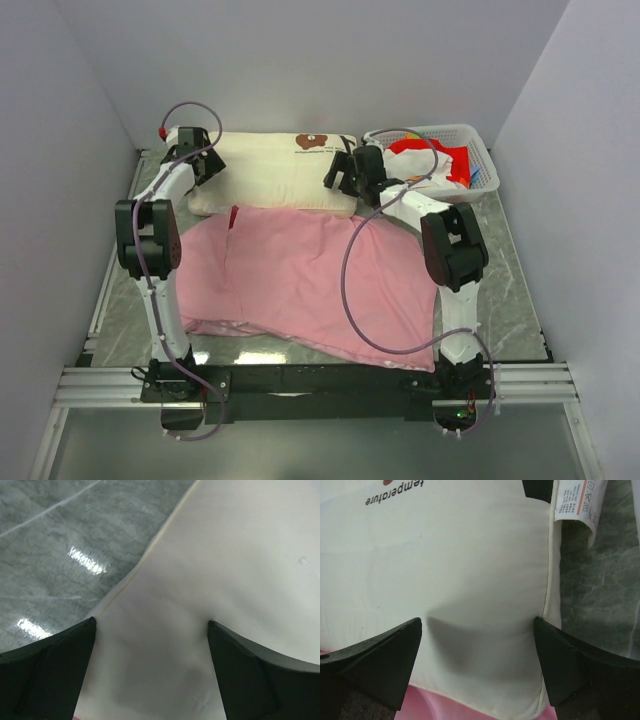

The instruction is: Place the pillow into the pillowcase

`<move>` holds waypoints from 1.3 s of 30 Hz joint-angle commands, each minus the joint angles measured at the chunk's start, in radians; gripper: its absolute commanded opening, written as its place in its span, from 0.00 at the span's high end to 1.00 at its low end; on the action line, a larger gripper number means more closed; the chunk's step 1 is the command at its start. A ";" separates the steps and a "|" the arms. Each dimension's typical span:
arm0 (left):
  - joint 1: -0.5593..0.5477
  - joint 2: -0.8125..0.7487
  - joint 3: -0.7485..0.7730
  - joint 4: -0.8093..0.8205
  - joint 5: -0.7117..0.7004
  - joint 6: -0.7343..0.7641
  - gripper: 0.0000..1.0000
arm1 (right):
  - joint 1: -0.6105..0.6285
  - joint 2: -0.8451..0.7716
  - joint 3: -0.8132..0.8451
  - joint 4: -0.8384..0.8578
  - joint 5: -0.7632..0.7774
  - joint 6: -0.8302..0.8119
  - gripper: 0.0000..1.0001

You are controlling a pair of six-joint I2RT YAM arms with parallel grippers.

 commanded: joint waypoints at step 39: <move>-0.063 -0.404 0.350 -0.191 -0.137 0.158 0.99 | 0.116 -0.153 0.327 -0.148 -0.088 -0.181 1.00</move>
